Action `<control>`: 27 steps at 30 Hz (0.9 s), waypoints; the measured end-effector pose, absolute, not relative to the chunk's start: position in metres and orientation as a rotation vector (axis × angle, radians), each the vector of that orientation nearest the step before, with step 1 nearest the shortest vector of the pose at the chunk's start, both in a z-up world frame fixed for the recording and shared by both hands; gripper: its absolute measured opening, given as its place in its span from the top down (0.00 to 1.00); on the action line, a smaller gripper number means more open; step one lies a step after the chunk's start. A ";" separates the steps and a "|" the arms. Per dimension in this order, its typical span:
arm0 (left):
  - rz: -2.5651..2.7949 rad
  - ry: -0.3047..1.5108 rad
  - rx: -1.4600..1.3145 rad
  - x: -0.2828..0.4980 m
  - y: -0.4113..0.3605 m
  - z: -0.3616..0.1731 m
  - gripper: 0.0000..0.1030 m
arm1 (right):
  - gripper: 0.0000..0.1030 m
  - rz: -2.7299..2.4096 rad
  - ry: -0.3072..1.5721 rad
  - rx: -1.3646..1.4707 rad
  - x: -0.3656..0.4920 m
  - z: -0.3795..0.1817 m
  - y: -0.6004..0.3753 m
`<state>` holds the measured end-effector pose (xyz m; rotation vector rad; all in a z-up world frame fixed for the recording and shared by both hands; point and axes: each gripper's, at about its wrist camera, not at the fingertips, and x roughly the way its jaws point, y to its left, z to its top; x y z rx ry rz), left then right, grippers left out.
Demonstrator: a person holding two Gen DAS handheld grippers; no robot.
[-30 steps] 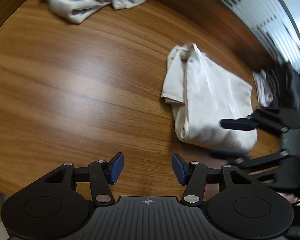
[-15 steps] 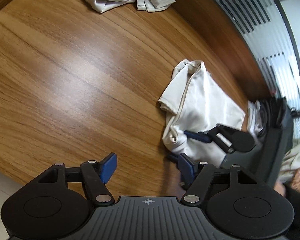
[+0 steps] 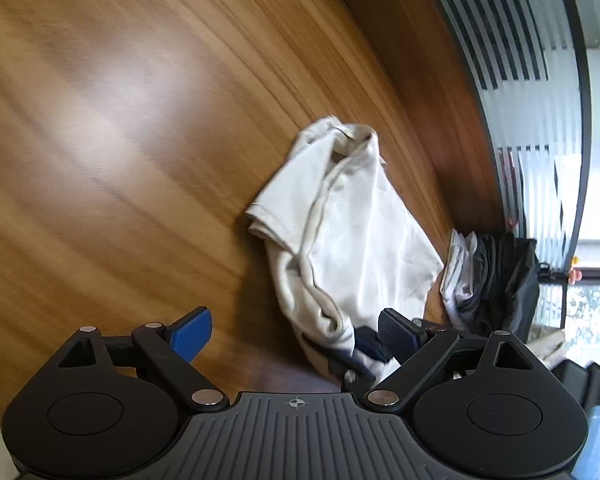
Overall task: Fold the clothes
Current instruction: 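Grasp the folded shirt bundle with the right tool while the left tool grasps it too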
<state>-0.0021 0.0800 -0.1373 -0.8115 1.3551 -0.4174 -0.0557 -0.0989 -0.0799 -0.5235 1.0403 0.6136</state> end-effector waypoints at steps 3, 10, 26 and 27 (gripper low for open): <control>-0.443 1.383 -0.799 0.010 0.062 -0.144 0.11 | 0.87 0.608 1.039 -0.503 -0.056 -0.073 -0.103; -0.460 1.444 -0.817 0.031 0.029 -0.161 0.11 | 0.88 0.587 1.027 -0.458 -0.057 -0.059 -0.113; -0.529 1.464 -0.583 0.049 -0.024 -0.170 0.68 | 0.88 0.523 1.051 -0.325 -0.064 -0.043 -0.144; -0.528 1.457 -0.550 0.048 -0.027 -0.168 0.70 | 0.87 0.519 1.055 -0.319 -0.065 -0.044 -0.146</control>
